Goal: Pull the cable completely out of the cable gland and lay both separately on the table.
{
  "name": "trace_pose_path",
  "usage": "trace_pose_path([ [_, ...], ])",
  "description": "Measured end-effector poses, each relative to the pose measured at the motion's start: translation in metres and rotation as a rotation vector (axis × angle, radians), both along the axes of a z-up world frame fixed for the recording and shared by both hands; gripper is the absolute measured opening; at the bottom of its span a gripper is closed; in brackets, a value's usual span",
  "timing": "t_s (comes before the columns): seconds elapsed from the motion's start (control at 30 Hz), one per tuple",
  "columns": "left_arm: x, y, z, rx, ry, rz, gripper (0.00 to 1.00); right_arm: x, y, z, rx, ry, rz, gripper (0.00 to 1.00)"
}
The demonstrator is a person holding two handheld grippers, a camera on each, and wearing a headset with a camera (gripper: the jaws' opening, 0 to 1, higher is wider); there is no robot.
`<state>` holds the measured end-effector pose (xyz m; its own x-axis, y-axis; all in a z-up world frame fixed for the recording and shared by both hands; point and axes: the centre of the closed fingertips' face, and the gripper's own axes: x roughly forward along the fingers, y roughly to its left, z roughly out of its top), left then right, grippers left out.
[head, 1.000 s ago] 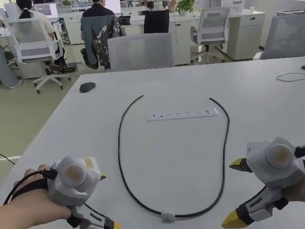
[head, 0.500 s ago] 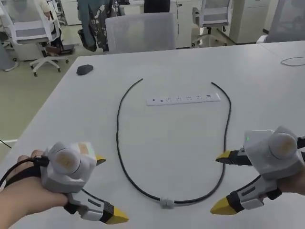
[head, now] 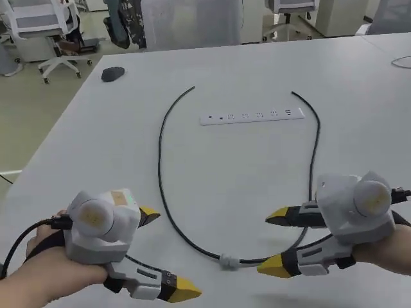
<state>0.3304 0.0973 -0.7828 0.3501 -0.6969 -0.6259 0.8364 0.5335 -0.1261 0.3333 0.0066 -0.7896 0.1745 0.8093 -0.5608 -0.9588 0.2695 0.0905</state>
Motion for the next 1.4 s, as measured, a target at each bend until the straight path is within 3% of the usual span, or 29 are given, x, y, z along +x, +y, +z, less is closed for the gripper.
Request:
trace_pose_path([
  [0.07,0.001,-0.010,0.008,-0.074,-0.006,0.006,0.99,-0.003,0.008,-0.005,0.002,-0.001,0.018,0.47],
  [0.17,0.002,-0.014,0.013,-0.092,-0.017,0.013,0.95,-0.005,0.015,-0.009,0.002,-0.013,0.028,0.38],
  [0.23,0.003,-0.020,0.019,-0.124,-0.020,0.017,0.88,-0.003,0.020,-0.014,-0.003,-0.040,0.038,0.31],
  [0.33,0.001,-0.024,0.023,-0.146,-0.029,0.003,0.77,-0.005,0.028,-0.016,0.007,-0.047,0.051,0.32],
  [0.4,0.000,-0.027,0.024,-0.161,-0.027,0.001,0.80,-0.007,0.033,-0.017,0.016,-0.052,0.073,0.32],
  [0.43,-0.002,-0.030,0.024,-0.180,-0.010,0.004,0.86,-0.006,0.034,-0.019,0.010,-0.065,0.080,0.28],
  [0.6,-0.008,-0.029,0.013,-0.151,0.027,0.000,0.79,-0.004,0.036,-0.027,0.003,-0.070,0.069,0.22],
  [0.63,-0.008,-0.031,0.014,-0.163,0.025,0.007,0.82,-0.003,0.036,-0.027,0.006,-0.072,0.065,0.20],
  [0.7,-0.007,-0.034,0.016,-0.182,-0.011,0.003,0.88,-0.004,0.036,-0.030,0.000,-0.078,0.063,0.16],
  [0.8,-0.009,-0.035,0.013,-0.170,0.013,0.003,0.82,-0.006,0.036,-0.033,-0.005,-0.081,0.070,0.10],
  [0.9,-0.007,-0.036,0.014,-0.159,-0.009,0.003,0.82,-0.007,0.037,-0.034,-0.002,-0.098,0.075,0.09],
  [0.97,-0.005,-0.038,0.017,-0.177,-0.013,0.005,0.82,-0.007,0.035,-0.034,-0.009,-0.090,0.071,0.08],
  [1.07,-0.007,-0.042,0.023,-0.207,0.014,-0.022,0.73,-0.011,0.032,-0.024,-0.005,-0.096,0.089,0.08],
  [1.23,-0.012,-0.049,0.025,-0.246,0.051,-0.070,0.63,-0.025,0.016,0.005,0.027,-0.102,0.155,0.08],
  [1.3,-0.018,-0.058,0.030,-0.281,0.059,-0.121,0.50,-0.031,0.011,0.012,0.033,-0.103,0.169,0.08],
  [1.37,-0.022,-0.067,0.031,-0.300,0.086,-0.140,0.39,-0.037,0.005,0.020,0.043,-0.119,0.191,0.08],
  [1.4,-0.025,-0.075,0.032,-0.327,0.119,-0.147,0.40,-0.041,0.003,0.024,0.049,-0.122,0.203,0.08],
])
